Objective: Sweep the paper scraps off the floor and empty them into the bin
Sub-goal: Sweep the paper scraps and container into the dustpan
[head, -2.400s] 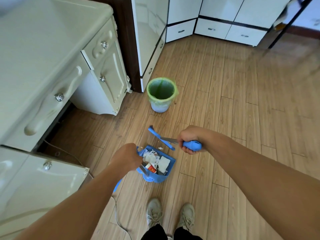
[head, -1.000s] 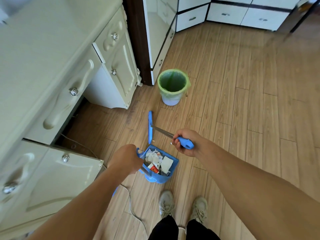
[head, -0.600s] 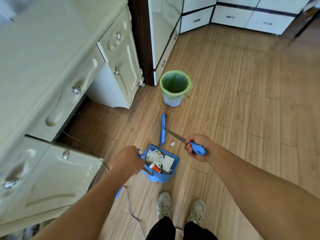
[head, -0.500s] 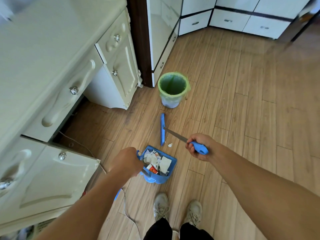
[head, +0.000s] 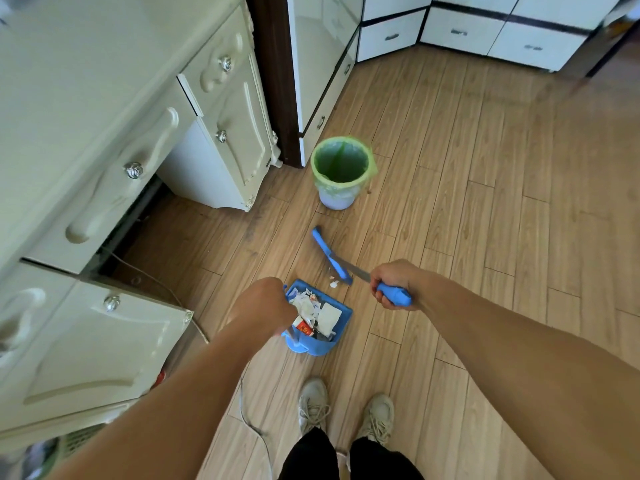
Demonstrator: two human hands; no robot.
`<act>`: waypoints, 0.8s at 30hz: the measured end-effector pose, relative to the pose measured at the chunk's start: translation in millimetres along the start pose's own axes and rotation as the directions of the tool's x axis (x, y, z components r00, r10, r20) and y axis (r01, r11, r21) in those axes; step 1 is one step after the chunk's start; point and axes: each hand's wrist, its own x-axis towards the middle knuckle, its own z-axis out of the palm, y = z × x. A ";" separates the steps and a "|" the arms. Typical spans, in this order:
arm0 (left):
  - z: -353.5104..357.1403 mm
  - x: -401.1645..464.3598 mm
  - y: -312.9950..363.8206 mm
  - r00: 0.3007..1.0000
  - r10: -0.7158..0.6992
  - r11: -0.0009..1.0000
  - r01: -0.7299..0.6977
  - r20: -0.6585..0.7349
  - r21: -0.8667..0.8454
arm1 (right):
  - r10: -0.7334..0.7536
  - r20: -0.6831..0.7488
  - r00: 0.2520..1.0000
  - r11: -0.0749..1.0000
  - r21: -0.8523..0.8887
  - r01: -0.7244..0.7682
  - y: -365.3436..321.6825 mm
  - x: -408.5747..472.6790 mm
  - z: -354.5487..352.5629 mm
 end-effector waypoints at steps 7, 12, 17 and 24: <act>5.9 -3.2 3.8 1.000 -0.007 1.000 0.007 -0.014 -0.005 | 0.007 0.105 0.994 0.994 -0.113 0.005 -1.1 -24.6 -8.4; 6.1 -2.1 8.2 1.000 -0.020 1.000 0.020 -0.007 -0.009 | -0.040 0.084 0.996 0.981 -0.184 0.055 -13.8 -25.4 -1.9; 9.9 -1.9 8.3 0.999 -0.033 0.999 0.032 -0.020 -0.003 | -0.032 0.046 0.998 0.978 -0.205 0.041 -4.5 -11.5 5.3; 11.1 0.5 7.6 0.999 -0.031 0.999 0.031 -0.025 0.015 | 0.018 0.121 0.992 0.957 -0.291 0.018 -3.2 -27.8 -10.8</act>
